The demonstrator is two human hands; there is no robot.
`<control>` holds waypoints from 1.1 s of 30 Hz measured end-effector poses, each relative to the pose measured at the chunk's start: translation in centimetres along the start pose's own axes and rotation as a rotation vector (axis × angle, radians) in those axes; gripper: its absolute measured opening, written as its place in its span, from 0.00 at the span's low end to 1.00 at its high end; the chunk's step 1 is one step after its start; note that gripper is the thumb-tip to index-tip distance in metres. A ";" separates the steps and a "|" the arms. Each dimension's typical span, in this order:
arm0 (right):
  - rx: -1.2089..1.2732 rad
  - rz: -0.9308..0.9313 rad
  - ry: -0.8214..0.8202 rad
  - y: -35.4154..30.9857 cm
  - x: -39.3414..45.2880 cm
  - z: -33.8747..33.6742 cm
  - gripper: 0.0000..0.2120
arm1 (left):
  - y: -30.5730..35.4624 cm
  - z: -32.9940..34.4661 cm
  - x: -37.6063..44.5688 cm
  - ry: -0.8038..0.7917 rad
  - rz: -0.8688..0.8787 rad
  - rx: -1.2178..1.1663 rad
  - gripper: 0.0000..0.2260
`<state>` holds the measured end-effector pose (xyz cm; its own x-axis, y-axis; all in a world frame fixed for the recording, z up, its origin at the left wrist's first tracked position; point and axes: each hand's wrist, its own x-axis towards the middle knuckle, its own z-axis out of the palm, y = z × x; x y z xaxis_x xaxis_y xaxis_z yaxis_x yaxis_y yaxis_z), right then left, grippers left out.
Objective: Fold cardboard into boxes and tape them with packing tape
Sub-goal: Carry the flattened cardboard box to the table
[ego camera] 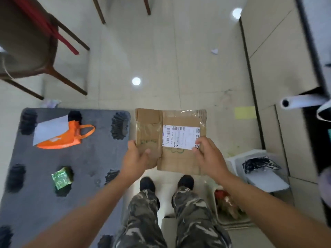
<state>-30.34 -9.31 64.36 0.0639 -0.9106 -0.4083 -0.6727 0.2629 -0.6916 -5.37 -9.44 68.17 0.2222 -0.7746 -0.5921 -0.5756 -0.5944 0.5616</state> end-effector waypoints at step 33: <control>0.265 0.015 0.308 -21.7 14.8 -9.4 0.09 | 14.7 -18.6 11.4 0.069 0.286 -0.335 0.15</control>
<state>-21.75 -31.46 78.97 -0.1949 -0.9485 -0.2498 -0.4560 0.3131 -0.8331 3.29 -30.99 80.43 0.1501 -0.9237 -0.3524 -0.3371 -0.3829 0.8601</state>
